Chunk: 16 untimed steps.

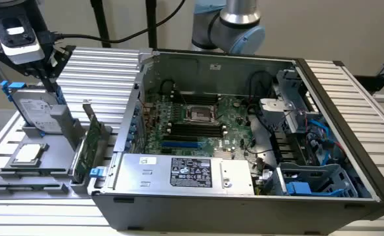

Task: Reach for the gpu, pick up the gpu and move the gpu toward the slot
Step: 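Reach for the gpu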

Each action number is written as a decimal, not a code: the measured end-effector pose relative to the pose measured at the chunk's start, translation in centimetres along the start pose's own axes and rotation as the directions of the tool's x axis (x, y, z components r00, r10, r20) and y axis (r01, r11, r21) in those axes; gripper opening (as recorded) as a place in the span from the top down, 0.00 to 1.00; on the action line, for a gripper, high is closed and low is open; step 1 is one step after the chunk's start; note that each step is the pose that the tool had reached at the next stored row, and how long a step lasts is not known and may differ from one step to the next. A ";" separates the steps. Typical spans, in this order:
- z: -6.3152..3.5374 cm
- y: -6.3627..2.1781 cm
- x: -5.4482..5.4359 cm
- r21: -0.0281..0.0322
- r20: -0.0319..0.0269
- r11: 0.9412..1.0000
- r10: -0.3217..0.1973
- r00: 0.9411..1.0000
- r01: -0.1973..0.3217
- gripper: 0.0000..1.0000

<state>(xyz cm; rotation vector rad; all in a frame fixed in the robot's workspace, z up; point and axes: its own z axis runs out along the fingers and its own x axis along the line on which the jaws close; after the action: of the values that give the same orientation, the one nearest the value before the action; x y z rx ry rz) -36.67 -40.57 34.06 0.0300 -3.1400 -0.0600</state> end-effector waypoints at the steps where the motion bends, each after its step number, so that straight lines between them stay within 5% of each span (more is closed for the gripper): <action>1: 0.00 0.00 0.0 0.000 0.000 1.000 0.000 1.000 0.000 0.89; 16: -0.02 -0.39 -0.2 0.000 -0.001 1.000 0.000 1.000 0.000 0.89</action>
<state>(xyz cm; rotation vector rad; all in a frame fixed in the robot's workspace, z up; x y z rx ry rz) -36.42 -40.95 34.06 0.0299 -3.1388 -0.0599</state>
